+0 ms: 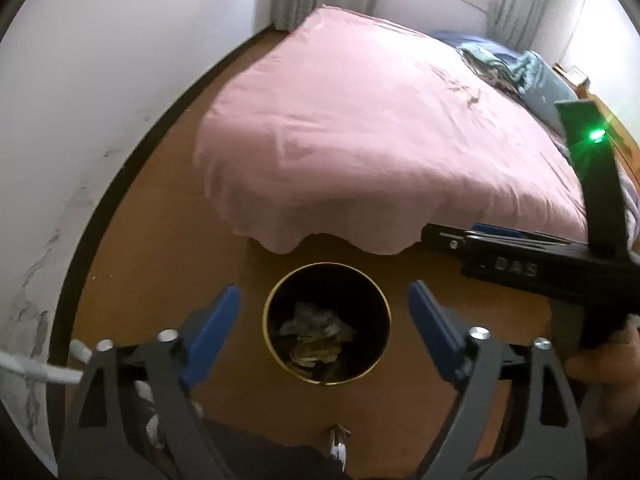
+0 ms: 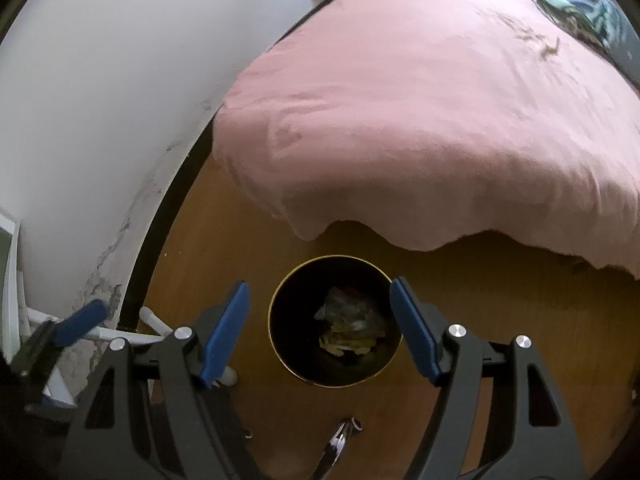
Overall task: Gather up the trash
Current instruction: 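Open both tools over the bin to drop the cap and plastic wrap, then grasp the blue-white snack wrapper with the left tool while the right grasps the printed mask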
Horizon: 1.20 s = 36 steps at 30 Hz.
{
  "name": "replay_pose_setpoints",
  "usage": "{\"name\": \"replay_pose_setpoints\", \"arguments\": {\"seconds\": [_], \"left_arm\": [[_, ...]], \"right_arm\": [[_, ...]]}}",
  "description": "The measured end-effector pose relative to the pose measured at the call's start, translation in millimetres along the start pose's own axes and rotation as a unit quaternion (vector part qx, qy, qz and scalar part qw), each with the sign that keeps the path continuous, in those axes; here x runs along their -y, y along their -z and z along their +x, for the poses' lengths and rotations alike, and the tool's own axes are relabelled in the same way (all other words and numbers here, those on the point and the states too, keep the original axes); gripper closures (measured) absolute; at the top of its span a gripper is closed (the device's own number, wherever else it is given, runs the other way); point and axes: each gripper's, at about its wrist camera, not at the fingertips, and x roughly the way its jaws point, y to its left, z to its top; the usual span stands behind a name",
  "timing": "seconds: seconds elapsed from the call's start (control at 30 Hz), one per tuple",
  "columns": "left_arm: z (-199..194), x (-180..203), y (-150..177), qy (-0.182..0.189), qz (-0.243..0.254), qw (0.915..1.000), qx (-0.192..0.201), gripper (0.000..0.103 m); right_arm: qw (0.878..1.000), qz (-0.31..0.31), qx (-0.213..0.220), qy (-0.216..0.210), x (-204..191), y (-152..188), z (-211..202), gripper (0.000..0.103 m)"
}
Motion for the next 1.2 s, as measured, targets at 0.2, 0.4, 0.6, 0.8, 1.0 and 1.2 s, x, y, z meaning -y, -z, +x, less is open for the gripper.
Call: {"name": "replay_pose_setpoints", "arguments": {"seconds": [0.2,0.4,0.6,0.8,1.0,1.2], "left_arm": [[-89.5,-34.1,24.6,-0.048,-0.032,0.9977,0.035,0.007],[-200.5,-98.7,87.2,-0.159,-0.078,0.9818,0.070,0.007],[-300.6,-183.5,195.3,-0.272,-0.206,0.9360,0.086,0.007],[-370.6,-235.6,305.2,-0.343,-0.343,0.8701,0.089,0.007],[-405.2,-248.6,371.3,-0.368,-0.404,0.8320,0.097,0.007],[-410.2,-253.3,382.7,-0.367,-0.414,0.8267,0.104,0.007]], "right_arm": [[0.995,-0.093,0.041,-0.019,-64.3,3.8,-16.4,0.023],[0.968,-0.227,0.071,-0.084,-171.8,35.3,-46.8,0.021],[0.908,-0.356,0.074,-0.207,-296.7,97.3,-92.3,0.021],[0.829,-0.468,0.039,-0.303,-418.8,178.5,-124.6,0.021],[0.756,-0.561,-0.007,-0.338,-520.4,269.3,-140.8,0.021],[0.730,-0.604,-0.023,-0.319,-568.0,313.1,-132.6,0.021]]}}
